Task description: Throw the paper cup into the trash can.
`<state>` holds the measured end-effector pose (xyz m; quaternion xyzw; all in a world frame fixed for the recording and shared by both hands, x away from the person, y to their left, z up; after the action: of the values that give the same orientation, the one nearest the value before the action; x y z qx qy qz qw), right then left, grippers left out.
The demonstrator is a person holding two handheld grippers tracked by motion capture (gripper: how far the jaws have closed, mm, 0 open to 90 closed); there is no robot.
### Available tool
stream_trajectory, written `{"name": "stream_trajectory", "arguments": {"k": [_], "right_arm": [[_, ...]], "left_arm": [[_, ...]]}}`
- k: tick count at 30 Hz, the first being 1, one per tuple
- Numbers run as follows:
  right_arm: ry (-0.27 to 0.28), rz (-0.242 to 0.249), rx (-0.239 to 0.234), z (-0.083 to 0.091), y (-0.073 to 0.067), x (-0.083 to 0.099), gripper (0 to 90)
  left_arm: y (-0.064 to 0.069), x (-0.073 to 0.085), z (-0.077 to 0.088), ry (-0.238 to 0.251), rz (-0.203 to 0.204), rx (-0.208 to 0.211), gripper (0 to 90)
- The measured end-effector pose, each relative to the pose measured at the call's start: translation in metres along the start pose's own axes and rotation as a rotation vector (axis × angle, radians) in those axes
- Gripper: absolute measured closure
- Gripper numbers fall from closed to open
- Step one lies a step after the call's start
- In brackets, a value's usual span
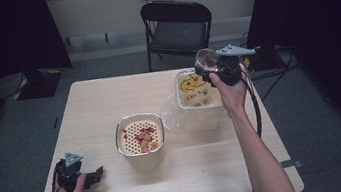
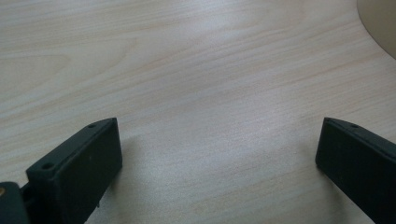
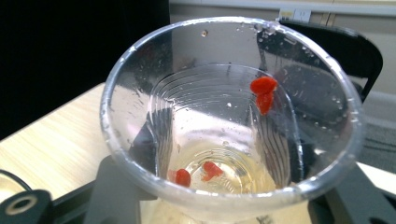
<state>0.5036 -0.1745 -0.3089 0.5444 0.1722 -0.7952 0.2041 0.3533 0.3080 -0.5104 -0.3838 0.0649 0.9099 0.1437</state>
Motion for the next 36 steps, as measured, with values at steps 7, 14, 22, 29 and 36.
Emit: {"name": "stream_trajectory", "arguments": {"k": [7, 14, 22, 29, 36], "right_arm": [[-0.051, -0.005, 0.013, -0.01, 0.003, 0.006, 21.9], [-0.07, -0.021, 0.018, -0.013, 0.005, 0.01, 14.0], [-0.069, -0.028, -0.004, -0.008, 0.003, 0.013, 14.8], [-0.071, -0.013, 0.009, 0.023, -0.002, 0.028, 13.8], [-0.086, -0.005, 0.012, 0.051, -0.006, 0.05, 13.6]], "left_arm": [[0.0, 0.0, 0.0, 0.0, 0.0, 0.0, 0.0], [0.0, 0.0, 0.0, 0.0, 0.0, 0.0, 0.0], [0.0, 0.0, 0.0, 0.0, 0.0, 0.0, 0.0], [0.0, 0.0, 0.0, 0.0, 0.0, 0.001, 0.0], [-0.001, 0.0, 0.0, 0.001, -0.005, 0.008, 0.0]]}}
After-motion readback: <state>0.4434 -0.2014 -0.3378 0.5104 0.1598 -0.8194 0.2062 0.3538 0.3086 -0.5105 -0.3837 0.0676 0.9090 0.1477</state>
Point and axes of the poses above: each handheld gripper's, and its own axes: z roughly backward along the jaws, x roughly out of its underside, y roughly to its right, the point moved 1 cm from there along -z, roughly forward along the jaws
